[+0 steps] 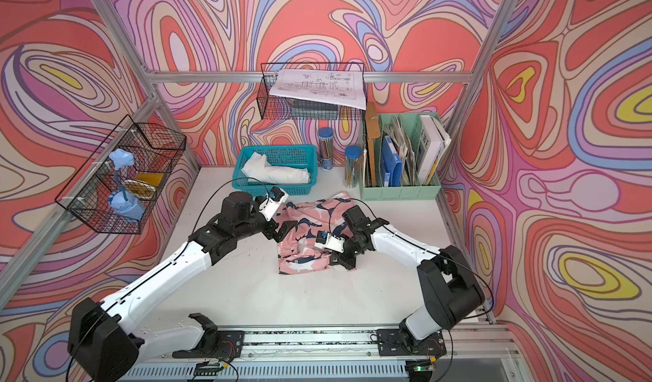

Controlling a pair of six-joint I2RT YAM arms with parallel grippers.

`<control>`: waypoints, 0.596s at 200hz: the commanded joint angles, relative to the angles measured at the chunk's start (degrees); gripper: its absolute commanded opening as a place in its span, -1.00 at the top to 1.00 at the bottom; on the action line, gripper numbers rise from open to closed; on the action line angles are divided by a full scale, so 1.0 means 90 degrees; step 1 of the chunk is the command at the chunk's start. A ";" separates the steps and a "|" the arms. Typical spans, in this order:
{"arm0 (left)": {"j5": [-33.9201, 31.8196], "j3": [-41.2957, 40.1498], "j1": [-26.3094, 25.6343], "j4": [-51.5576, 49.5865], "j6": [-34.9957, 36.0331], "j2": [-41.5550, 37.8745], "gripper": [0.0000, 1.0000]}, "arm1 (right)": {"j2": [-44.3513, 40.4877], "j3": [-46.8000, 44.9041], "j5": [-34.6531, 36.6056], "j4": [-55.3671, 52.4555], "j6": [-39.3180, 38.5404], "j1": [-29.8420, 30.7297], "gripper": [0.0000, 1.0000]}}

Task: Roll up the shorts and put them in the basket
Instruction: Roll the shorts at the center of the board.

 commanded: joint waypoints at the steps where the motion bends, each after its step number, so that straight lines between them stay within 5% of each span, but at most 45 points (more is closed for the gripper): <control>1: 0.0255 -0.0312 -0.0117 0.0053 0.0495 -0.0379 -0.98 | 0.0392 0.0341 -0.0549 -0.0938 0.0238 -0.0063 1.00; 119: -0.0454 -0.0798 -0.1612 -0.0941 0.2107 -0.0408 -0.97 | 0.2255 0.1256 -0.1594 -0.1698 0.1756 -0.0656 1.00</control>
